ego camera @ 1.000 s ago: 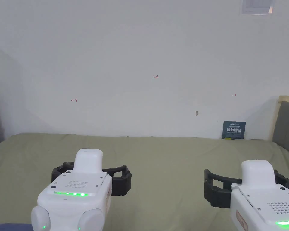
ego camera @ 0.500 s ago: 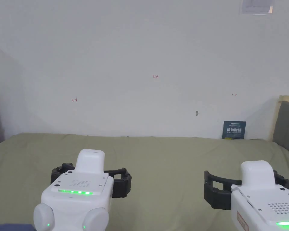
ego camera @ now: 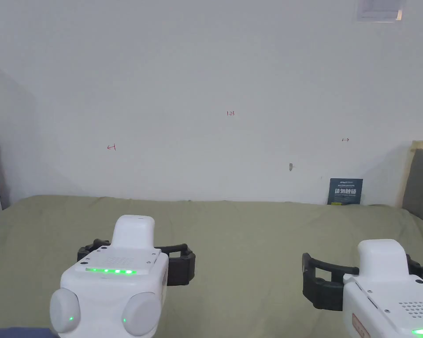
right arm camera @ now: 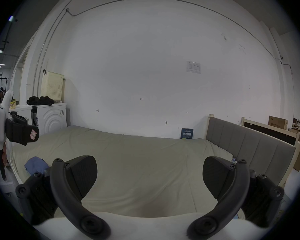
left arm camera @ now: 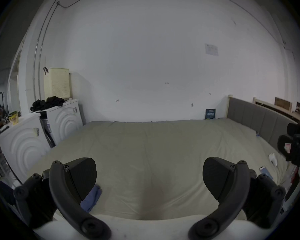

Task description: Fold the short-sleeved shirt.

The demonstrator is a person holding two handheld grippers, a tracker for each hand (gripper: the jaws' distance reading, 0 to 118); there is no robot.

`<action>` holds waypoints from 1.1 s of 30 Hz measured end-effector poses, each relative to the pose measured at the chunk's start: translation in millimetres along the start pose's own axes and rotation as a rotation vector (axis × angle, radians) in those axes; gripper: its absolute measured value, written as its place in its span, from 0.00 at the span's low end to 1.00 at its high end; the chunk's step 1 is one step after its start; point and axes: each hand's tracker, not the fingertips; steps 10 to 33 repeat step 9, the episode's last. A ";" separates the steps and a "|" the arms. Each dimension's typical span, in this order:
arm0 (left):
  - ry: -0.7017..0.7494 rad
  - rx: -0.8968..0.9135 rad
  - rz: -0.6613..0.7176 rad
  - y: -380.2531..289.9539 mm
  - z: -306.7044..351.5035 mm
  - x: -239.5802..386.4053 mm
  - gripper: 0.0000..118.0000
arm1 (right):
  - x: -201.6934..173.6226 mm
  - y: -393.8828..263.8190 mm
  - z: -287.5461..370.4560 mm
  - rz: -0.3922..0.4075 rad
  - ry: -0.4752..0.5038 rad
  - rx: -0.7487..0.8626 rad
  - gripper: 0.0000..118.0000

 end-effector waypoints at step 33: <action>-0.007 0.044 0.015 -1.6 7.4 -1.2 1.00 | -0.3 0.8 -0.5 0.006 0.000 0.003 1.00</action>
